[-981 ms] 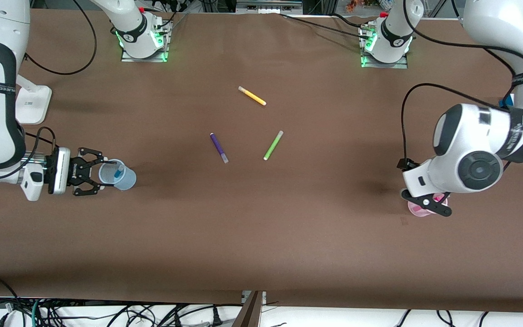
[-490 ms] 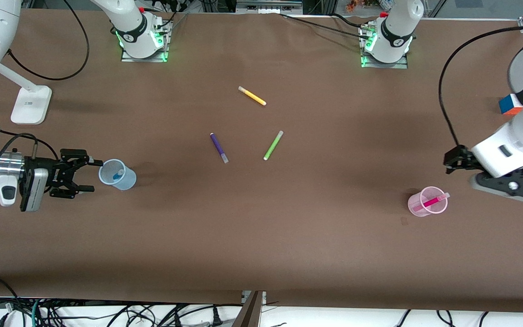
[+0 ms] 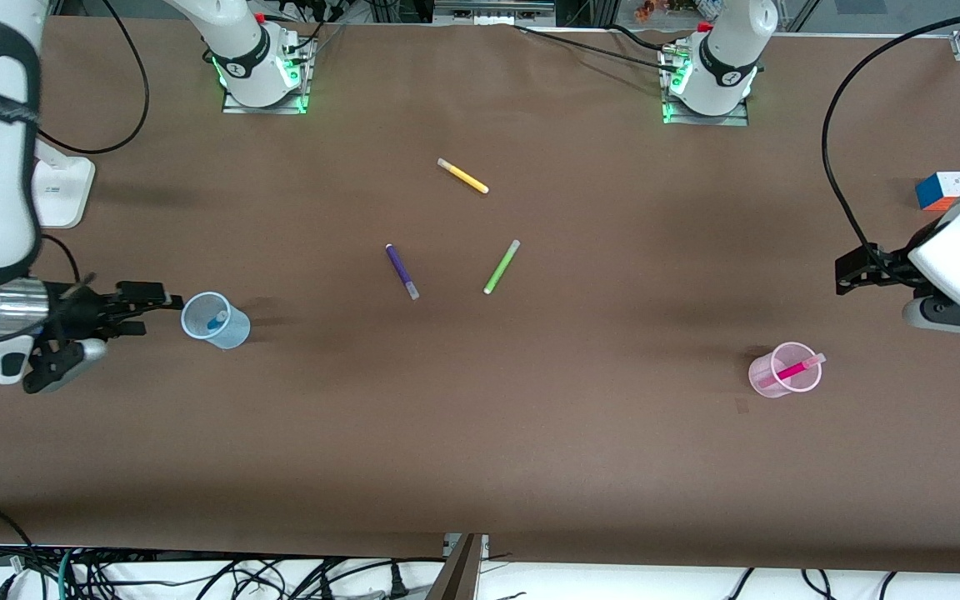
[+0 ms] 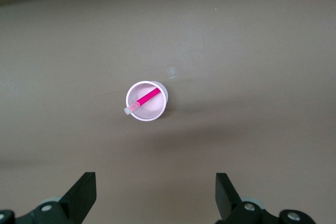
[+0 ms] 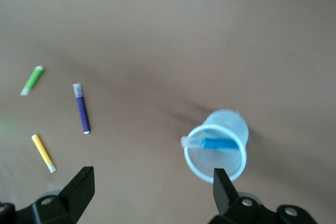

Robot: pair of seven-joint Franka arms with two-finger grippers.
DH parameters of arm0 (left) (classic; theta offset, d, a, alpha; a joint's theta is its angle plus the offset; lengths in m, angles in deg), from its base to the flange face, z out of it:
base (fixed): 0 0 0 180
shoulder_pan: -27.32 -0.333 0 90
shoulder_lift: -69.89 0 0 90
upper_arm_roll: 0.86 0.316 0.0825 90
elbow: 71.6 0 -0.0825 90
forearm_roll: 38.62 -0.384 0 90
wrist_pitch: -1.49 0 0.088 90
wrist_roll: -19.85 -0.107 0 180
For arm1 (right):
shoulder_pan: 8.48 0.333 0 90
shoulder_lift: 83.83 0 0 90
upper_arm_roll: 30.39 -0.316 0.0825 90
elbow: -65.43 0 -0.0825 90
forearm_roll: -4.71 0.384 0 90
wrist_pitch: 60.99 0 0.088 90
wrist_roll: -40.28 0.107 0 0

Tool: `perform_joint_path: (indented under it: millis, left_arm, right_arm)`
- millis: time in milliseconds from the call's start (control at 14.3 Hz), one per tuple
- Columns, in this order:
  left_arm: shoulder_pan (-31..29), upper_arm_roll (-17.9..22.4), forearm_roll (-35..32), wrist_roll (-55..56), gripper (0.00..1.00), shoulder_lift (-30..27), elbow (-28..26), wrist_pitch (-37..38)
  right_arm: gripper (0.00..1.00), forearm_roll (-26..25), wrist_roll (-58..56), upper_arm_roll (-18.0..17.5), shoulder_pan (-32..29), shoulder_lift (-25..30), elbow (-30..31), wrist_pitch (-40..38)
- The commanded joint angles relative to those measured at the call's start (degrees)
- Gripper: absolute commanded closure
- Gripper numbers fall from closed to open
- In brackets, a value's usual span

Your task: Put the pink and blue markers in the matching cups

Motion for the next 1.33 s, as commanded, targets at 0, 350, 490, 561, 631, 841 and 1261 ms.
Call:
perform_joint_path:
  millis: [0,350,490,561,631,841,1261]
  left_arm:
    - [-2.13,-0.53,3.03,0.81,0.0,-19.15,-26.84,-11.93]
    - [-2.13,-0.53,4.08,1.16,0.0,-18.76,-24.54,-3.91]
    - [-1.95,-0.71,4.18,1.25,0.0,-17.79,-22.79,-2.56]
    - [-1.95,-0.71,4.18,1.25,0.0,-16.74,-21.65,-1.86]
    - [-1.95,-0.71,4.26,1.25,0.0,-15.25,-19.55,-1.25]
    - [-1.95,-0.62,4.26,1.25,0.0,-11.38,-14.0,1.91]
    - [-1.86,-0.71,4.26,1.25,0.0,-11.28,-13.72,2.1]
  right_arm:
    - [0.0,-11.94,15.85,-7.42,-0.41,5.37,1.69,-0.86]
    - [0.0,-21.72,26.35,-12.89,-1.64,18.72,15.12,-0.77]
    - [0.0,-23.23,26.89,-14.21,-2.78,23.91,18.74,-0.59]
    - [0.0,-23.32,26.72,-14.56,-3.57,25.5,19.01,-0.94]
    - [0.0,-23.41,26.28,-14.57,-3.93,26.91,19.1,-1.64]
    - [0.0,-25.77,26.1,-14.66,-4.45,30.16,17.36,-3.57]
    - [0.0,-29.38,26.01,-14.48,-4.72,31.58,14.27,-7.08]
